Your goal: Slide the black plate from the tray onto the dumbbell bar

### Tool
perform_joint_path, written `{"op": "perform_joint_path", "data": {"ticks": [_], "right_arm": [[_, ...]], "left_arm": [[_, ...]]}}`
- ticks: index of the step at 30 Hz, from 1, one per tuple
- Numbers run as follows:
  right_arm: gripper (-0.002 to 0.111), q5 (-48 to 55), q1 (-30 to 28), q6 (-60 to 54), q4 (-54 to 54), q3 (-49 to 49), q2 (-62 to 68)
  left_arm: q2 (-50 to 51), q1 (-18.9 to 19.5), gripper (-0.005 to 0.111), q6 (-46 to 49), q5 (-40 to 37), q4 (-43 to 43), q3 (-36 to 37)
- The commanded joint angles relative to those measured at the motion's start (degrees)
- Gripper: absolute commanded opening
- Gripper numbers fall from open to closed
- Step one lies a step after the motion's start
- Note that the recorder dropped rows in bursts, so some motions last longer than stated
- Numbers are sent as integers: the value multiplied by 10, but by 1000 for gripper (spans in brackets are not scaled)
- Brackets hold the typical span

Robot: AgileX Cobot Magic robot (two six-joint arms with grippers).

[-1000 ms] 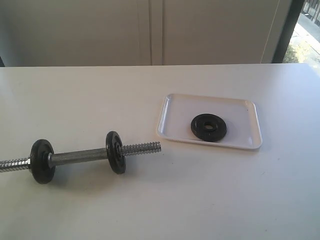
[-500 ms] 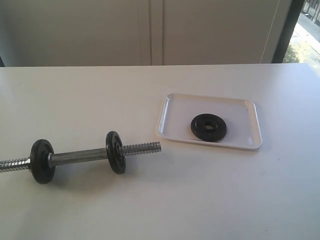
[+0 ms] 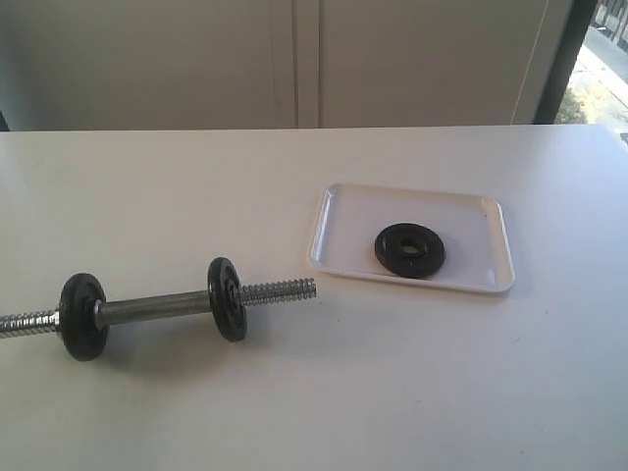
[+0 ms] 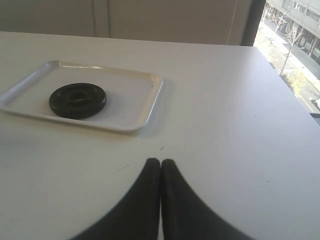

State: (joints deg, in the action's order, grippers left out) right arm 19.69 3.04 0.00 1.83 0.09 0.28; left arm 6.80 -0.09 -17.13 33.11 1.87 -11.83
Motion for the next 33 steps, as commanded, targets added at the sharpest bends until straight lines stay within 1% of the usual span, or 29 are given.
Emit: {"op": "perform_joint_path", "data": {"ticks": [1, 2, 3, 6, 9, 11, 12, 15, 18, 20, 25, 28, 30, 33], "right_arm": [[0, -4, -1, 0, 1, -1, -3], [0, -4, -1, 0, 1, -1, -3], [0, -4, -1, 0, 1, -1, -3], [0, -4, -1, 0, 1, -1, -3], [0, -4, -1, 0, 1, -1, -3], [0, -4, -1, 0, 1, -1, -3], [0, -4, -1, 0, 1, -1, -3], [0, -4, -1, 0, 1, -1, -3], [0, -4, -1, 0, 1, -1, -3], [0, -4, -1, 0, 1, -1, -3], [0, -4, -1, 0, 1, -1, -3], [0, -4, -1, 0, 1, -1, -3], [0, -4, -1, 0, 1, -1, -3], [0, -4, -1, 0, 1, -1, -3]], "left_arm": [[84, 0, 0, 60, -71, -37, -83], [107, 0, 0, 73, -88, -48, -98], [130, 0, 0, 87, -124, -62, -120], [200, 0, 0, 110, -220, -62, -171], [265, 0, 0, 153, -269, -62, -204], [305, 0, 0, 164, -305, -62, -224], [327, 0, 0, 171, -343, -62, -236], [398, 0, 0, 171, -433, -62, -250], [461, -7, 0, 171, -480, -62, -250], [490, -29, 0, 183, -481, -58, -251], [560, -139, 0, 298, -545, -54, -300], [602, -186, 0, 369, -591, -31, -341], [635, -210, 0, 426, -643, -25, -377], [694, -236, 0, 467, -717, -25, -437]]}}
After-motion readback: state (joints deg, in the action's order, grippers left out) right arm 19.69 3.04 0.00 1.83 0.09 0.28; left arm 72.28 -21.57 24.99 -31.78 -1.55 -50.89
